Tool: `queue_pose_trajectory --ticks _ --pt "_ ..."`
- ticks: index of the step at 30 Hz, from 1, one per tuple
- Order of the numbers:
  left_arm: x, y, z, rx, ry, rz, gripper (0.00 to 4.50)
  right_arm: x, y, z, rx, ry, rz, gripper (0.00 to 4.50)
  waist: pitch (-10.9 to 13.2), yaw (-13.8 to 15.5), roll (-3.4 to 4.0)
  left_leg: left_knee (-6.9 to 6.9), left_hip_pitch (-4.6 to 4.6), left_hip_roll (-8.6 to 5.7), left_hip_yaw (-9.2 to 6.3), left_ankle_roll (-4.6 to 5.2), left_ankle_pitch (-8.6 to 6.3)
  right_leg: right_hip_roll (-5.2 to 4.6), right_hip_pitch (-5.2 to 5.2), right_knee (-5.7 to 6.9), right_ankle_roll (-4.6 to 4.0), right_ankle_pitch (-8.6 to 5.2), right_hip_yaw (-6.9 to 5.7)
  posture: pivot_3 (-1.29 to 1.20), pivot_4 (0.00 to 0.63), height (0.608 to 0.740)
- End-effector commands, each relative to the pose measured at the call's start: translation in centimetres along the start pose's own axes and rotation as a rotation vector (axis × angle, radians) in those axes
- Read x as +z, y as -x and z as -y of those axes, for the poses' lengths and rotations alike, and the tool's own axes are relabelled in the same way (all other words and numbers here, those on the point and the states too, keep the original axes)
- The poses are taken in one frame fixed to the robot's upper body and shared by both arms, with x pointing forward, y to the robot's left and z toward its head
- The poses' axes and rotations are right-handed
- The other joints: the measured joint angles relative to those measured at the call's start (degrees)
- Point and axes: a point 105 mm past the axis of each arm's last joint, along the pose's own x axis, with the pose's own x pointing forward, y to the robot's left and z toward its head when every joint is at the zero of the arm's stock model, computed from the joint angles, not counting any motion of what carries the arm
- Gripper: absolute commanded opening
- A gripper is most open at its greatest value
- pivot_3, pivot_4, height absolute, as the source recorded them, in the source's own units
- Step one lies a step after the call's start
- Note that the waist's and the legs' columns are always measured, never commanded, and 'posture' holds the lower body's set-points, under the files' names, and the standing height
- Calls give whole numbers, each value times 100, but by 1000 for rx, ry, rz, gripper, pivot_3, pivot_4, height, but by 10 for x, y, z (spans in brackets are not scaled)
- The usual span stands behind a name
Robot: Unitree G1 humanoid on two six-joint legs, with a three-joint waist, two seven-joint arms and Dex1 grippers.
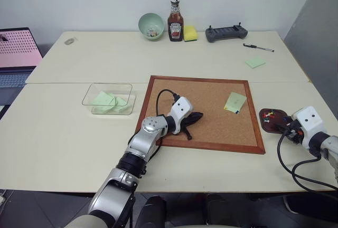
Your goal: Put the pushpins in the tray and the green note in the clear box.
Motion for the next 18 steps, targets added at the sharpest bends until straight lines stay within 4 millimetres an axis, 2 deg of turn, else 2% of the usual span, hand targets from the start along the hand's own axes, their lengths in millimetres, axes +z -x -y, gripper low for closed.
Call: queue_pose_trajectory --ticks 1,7,18 --pt "-18 0 4 -6 21 -65 0 10 4 10 -14 -7 37 3195 0 0 0 0 0 0 0 0 0 0 0 0 0 0 0 0 150 740" --pt "-17 -1 3 -6 20 -62 0 7 5 7 17 -52 32 4478 0 1 -1 0 0 0 0 0 0 0 1 -1 0 0 -1 0 150 740" --pt "-17 -1 2 -1 15 -64 0 21 8 -3 140 -165 81 4491 0 1 0 0 1 0 -1 0 0 0 4 -3 0 0 -1 0 150 740"
